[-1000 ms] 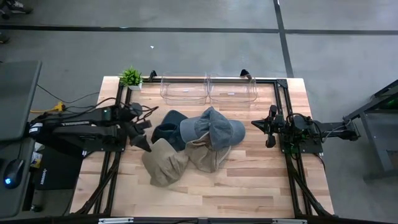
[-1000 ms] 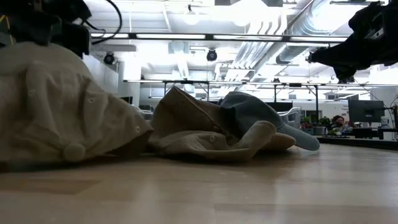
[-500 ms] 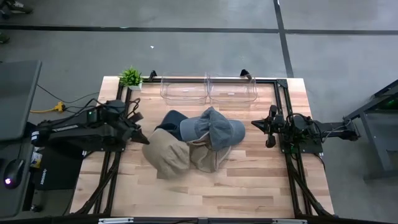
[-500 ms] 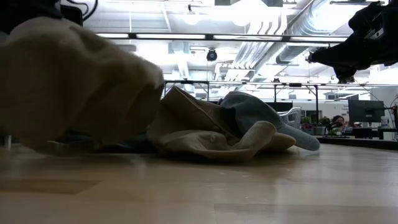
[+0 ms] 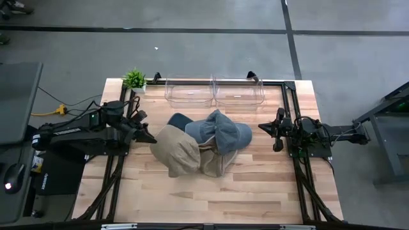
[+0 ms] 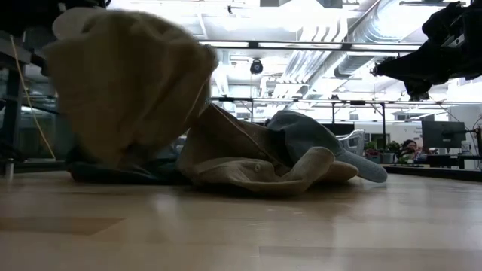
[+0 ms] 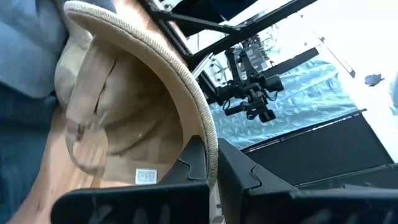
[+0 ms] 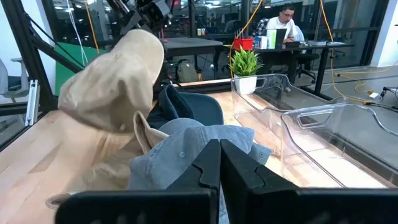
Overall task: Pick & Place hat
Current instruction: Put the left brown cap into the left transparent bin
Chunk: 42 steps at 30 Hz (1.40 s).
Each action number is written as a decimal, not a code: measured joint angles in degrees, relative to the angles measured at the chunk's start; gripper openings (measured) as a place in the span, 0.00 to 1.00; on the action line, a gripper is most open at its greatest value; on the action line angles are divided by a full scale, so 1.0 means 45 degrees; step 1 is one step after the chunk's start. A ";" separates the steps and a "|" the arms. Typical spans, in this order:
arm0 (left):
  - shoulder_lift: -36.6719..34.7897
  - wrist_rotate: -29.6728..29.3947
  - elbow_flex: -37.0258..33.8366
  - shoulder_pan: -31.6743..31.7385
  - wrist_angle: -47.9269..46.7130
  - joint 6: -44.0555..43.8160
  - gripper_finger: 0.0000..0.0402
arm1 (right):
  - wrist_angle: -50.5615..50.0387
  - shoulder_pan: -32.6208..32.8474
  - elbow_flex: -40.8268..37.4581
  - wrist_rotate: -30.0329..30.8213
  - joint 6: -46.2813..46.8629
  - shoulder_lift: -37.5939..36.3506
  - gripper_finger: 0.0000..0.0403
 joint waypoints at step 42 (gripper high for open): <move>0.0019 -0.2940 0.0000 -0.0005 0.2216 -0.0271 0.00 | 0.0763 0.0000 -0.0010 -0.0126 0.5308 0.0033 0.00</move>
